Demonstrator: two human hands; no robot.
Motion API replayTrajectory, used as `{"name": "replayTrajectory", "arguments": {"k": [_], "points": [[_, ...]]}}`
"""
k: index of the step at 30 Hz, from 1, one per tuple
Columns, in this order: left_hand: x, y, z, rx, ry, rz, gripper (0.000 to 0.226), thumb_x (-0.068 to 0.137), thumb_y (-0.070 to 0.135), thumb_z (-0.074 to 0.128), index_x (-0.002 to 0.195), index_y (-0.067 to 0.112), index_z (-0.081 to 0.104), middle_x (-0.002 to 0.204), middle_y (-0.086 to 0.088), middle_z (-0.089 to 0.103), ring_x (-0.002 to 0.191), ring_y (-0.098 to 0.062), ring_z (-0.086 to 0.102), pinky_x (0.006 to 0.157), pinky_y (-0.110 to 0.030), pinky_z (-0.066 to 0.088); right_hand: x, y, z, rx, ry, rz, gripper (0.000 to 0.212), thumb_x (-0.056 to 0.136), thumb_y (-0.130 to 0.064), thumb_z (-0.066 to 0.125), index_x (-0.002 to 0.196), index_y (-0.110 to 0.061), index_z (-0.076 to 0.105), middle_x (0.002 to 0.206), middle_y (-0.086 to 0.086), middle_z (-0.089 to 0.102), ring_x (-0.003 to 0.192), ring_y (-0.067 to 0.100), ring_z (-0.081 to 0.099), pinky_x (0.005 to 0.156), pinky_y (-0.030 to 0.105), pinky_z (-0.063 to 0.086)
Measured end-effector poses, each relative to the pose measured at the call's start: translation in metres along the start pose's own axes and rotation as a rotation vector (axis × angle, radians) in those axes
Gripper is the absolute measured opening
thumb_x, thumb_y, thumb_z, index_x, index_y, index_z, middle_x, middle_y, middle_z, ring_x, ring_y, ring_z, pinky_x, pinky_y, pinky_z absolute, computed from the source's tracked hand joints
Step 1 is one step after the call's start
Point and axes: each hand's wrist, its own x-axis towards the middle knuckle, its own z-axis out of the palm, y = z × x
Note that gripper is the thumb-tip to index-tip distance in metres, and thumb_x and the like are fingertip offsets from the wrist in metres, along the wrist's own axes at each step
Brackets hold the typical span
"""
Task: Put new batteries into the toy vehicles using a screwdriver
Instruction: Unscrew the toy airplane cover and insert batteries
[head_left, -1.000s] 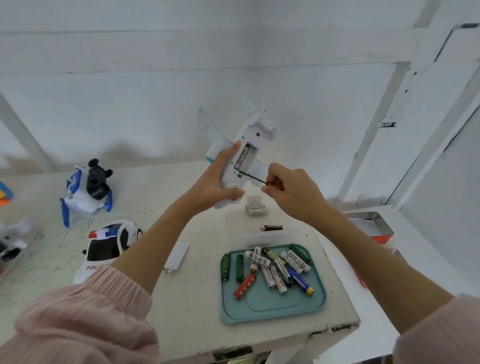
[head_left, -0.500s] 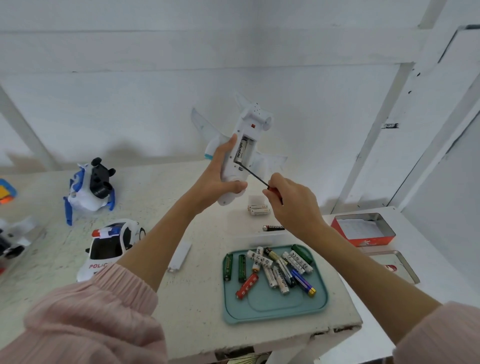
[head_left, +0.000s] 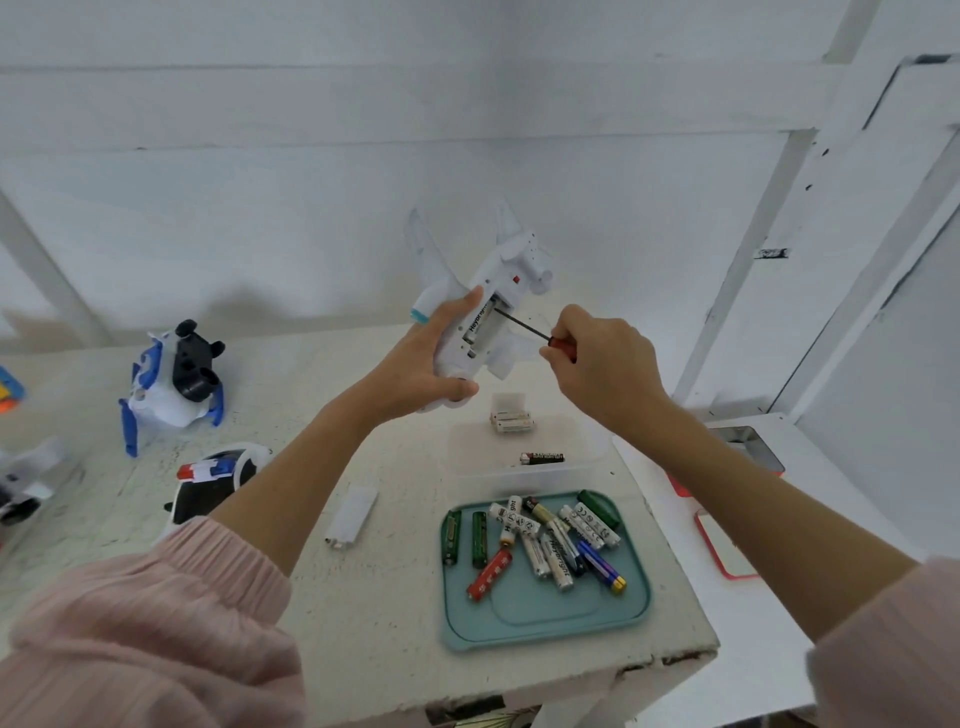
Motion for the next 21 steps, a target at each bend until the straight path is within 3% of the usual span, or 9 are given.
{"name": "replayTrajectory", "arguments": {"k": [8, 12, 21], "points": [[0.002, -0.003, 0.005, 0.022, -0.021, -0.006, 0.093, 0.066, 0.026, 0.069, 0.143, 0.047, 0.021, 0.136, -0.004, 0.039, 0.105, -0.022, 0.049, 0.085, -0.027, 0.046, 0.008, -0.003, -0.001, -0.067, -0.035, 0.003, 0.018, 0.092, -0.024, 0.053, 0.097, -0.007, 0.053, 0.087, 0.010, 0.064, 0.078, 0.030, 0.058, 0.064, 0.031, 0.041], [0.005, -0.007, 0.005, 0.077, -0.053, 0.010, 0.092, 0.076, 0.009, 0.074, 0.145, 0.042, 0.022, 0.136, -0.007, 0.038, 0.105, -0.024, 0.048, 0.080, -0.022, 0.043, 0.013, 0.001, -0.006, -0.012, -0.080, 0.020, 0.014, 0.089, -0.023, 0.057, 0.091, -0.009, 0.055, 0.084, 0.006, 0.062, 0.079, 0.027, 0.057, 0.064, 0.029, 0.036], [0.012, -0.006, 0.008, 0.135, -0.089, 0.016, 0.092, 0.078, 0.008, 0.072, 0.140, 0.050, 0.020, 0.131, -0.004, 0.038, 0.102, -0.023, 0.047, 0.080, -0.024, 0.044, 0.014, 0.016, -0.013, 0.111, -0.148, 0.086, 0.014, 0.085, -0.021, 0.063, 0.080, -0.012, 0.053, 0.068, -0.006, 0.052, 0.073, 0.020, 0.051, 0.064, 0.026, 0.033]]}}
